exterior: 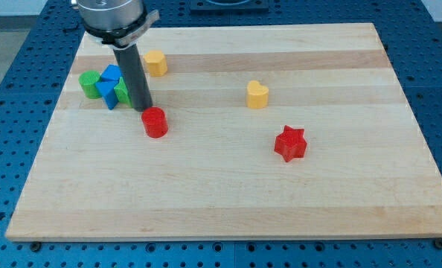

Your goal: Move the red circle up a bit

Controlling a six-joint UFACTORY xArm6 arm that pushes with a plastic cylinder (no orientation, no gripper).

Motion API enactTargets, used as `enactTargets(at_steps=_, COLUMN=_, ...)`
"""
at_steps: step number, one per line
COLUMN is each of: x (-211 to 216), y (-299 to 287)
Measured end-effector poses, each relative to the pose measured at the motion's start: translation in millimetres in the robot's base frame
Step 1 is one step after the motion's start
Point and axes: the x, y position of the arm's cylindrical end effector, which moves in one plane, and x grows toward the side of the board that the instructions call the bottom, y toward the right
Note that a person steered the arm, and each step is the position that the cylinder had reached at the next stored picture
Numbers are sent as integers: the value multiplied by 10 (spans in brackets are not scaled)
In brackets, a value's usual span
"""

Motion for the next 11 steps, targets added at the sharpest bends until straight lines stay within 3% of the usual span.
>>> enactTargets(at_steps=3, x=281, y=-305)
enactTargets(at_steps=6, x=641, y=352)
enactTargets(at_steps=11, x=44, y=361)
